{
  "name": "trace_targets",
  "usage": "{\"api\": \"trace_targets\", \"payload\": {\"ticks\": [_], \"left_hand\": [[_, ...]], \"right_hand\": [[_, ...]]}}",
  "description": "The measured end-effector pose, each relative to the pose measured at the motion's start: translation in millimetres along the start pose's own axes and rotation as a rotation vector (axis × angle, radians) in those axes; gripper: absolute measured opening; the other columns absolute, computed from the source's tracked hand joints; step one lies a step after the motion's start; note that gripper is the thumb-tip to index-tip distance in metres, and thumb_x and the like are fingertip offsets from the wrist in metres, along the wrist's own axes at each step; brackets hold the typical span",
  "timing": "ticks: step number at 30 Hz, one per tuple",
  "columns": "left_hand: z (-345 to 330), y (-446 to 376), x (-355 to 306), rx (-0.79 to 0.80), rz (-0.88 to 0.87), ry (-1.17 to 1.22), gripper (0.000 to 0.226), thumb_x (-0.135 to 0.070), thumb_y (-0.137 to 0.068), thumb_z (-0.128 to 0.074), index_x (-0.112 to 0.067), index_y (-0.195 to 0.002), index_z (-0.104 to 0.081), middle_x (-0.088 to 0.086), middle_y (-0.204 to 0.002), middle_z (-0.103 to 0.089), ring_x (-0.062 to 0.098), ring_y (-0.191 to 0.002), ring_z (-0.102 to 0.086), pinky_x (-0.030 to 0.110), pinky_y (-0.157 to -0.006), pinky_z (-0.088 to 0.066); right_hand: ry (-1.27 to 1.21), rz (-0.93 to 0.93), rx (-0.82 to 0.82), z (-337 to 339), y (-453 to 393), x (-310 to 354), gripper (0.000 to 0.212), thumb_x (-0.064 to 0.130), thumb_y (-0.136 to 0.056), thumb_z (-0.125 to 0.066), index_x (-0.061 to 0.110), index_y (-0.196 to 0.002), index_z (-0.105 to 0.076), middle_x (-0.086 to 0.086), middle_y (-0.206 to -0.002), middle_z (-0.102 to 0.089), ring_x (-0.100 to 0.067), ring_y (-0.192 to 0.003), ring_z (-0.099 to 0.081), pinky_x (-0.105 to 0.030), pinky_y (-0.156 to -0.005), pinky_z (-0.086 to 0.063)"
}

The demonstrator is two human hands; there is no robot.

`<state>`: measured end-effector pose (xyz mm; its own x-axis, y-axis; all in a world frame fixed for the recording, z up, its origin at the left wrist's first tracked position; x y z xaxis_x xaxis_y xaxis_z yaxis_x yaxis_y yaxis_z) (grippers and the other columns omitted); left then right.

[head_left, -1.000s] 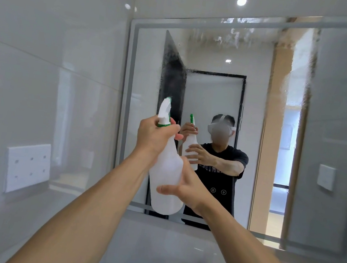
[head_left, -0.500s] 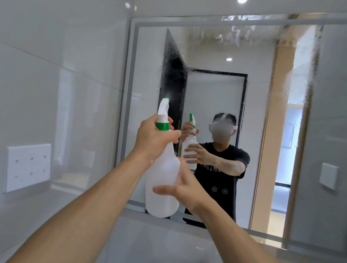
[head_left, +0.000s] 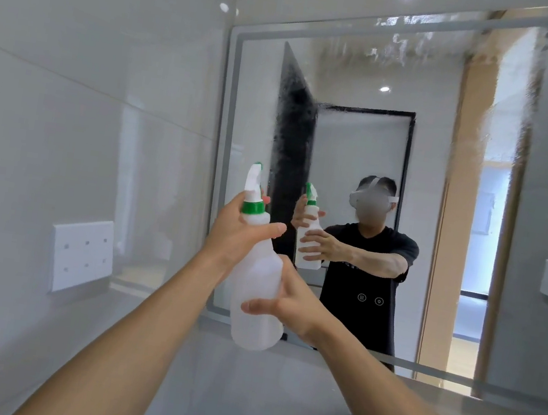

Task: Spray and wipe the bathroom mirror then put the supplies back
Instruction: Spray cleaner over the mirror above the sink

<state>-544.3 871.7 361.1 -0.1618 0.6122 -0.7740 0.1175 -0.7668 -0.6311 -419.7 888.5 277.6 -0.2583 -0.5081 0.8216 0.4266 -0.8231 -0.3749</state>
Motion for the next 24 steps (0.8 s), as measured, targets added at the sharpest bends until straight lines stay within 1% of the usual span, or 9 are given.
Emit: {"api": "trace_targets", "payload": {"ticks": [2,5,8,10,15,17,20,22,24], "left_hand": [[10.0,3.3,5.1,-0.048,0.003,0.01,0.054,-0.012,-0.071,-0.086,-0.025,-0.118,-0.062,-0.005,-0.113,-0.068,0.017,-0.098,-0.068,0.035,-0.085,-0.059],[22.1,4.8,9.9,-0.119,0.007,-0.011,0.044,-0.006,-0.068,-0.084,-0.017,-0.106,-0.066,0.001,-0.102,-0.07,0.021,-0.087,-0.068,0.033,-0.076,-0.059],[32.0,6.5,16.9,-0.175,0.029,-0.04,0.035,-0.02,-0.059,-0.083,-0.025,-0.089,-0.067,0.009,-0.09,-0.071,0.034,-0.083,-0.072,0.049,-0.078,-0.061],[36.9,9.1,21.6,-0.198,0.048,-0.06,0.033,-0.024,-0.054,-0.083,-0.027,-0.082,-0.066,0.012,-0.088,-0.072,0.035,-0.082,-0.072,0.054,-0.079,-0.059],[35.8,16.0,30.7,-0.114,0.106,-0.043,0.044,-0.006,-0.063,-0.084,-0.019,-0.101,-0.067,-0.001,-0.099,-0.07,0.017,-0.087,-0.067,0.046,-0.09,-0.056],[34.9,19.2,34.7,-0.079,0.148,-0.043,0.051,-0.011,-0.057,-0.084,-0.023,-0.103,-0.067,-0.003,-0.104,-0.069,0.025,-0.095,-0.068,0.051,-0.09,-0.057],[34.5,25.8,45.7,-0.076,0.21,-0.053,0.053,-0.015,-0.05,-0.084,-0.024,-0.099,-0.067,0.004,-0.105,-0.069,0.036,-0.097,-0.069,0.058,-0.086,-0.057],[33.9,31.0,54.0,-0.082,0.231,-0.043,0.053,-0.017,-0.048,-0.082,-0.023,-0.097,-0.066,0.005,-0.106,-0.068,0.036,-0.096,-0.07,0.057,-0.085,-0.058],[34.3,34.7,62.4,-0.087,0.249,-0.022,0.051,-0.015,-0.051,-0.081,-0.019,-0.099,-0.066,0.007,-0.104,-0.069,0.036,-0.09,-0.072,0.05,-0.08,-0.061]], "right_hand": [[-0.008,-0.002,0.017,-10.7,-2.6,-1.9,0.085,0.031,-0.06,-0.086,0.03,-0.131,-0.039,0.003,-0.121,-0.057,-0.019,-0.116,-0.057,-0.049,-0.102,-0.049],[-0.029,0.008,0.031,-23.9,-6.6,-3.1,0.08,0.028,-0.061,-0.085,0.029,-0.127,-0.041,0.002,-0.12,-0.056,-0.019,-0.115,-0.058,-0.048,-0.101,-0.05],[-0.036,0.013,0.051,-32.7,-9.2,-3.9,0.079,0.024,-0.063,-0.085,0.028,-0.129,-0.041,0.001,-0.12,-0.057,-0.019,-0.113,-0.058,-0.046,-0.099,-0.051],[-0.054,0.002,0.058,-37.9,-9.6,-6.9,0.08,0.021,-0.064,-0.085,0.026,-0.131,-0.04,-0.002,-0.12,-0.058,-0.019,-0.113,-0.059,-0.046,-0.099,-0.051],[-0.069,-0.039,0.05,-51.0,-6.7,-20.2,0.08,0.021,-0.066,-0.086,0.026,-0.131,-0.039,-0.002,-0.121,-0.056,-0.021,-0.115,-0.058,-0.048,-0.101,-0.05],[-0.081,-0.058,0.049,-56.2,-4.9,-26.1,0.08,0.021,-0.066,-0.086,0.027,-0.13,-0.039,-0.002,-0.122,-0.057,-0.021,-0.115,-0.057,-0.049,-0.102,-0.049],[-0.086,-0.088,0.055,-62.3,-1.0,-34.7,0.082,0.022,-0.065,-0.086,0.026,-0.131,-0.038,-0.003,-0.122,-0.057,-0.022,-0.116,-0.057,-0.049,-0.102,-0.049],[-0.088,-0.112,0.068,-65.9,2.2,-40.8,0.079,0.018,-0.068,-0.086,0.024,-0.131,-0.038,-0.004,-0.122,-0.057,-0.022,-0.115,-0.057,-0.048,-0.103,-0.049],[-0.091,-0.136,0.077,-69.5,5.4,-47.4,0.078,0.015,-0.069,-0.086,0.023,-0.131,-0.039,-0.004,-0.122,-0.057,-0.022,-0.115,-0.057,-0.048,-0.102,-0.049]]}}
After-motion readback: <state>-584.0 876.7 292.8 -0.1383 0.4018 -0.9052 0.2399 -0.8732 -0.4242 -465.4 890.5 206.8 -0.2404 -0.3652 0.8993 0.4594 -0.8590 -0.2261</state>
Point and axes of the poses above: each hand's wrist, its own y-axis away from the middle knuckle, its own z-axis out of the back of the hand, x = y × z, the point moved 6 cm from there along -y, towards the middle knuckle
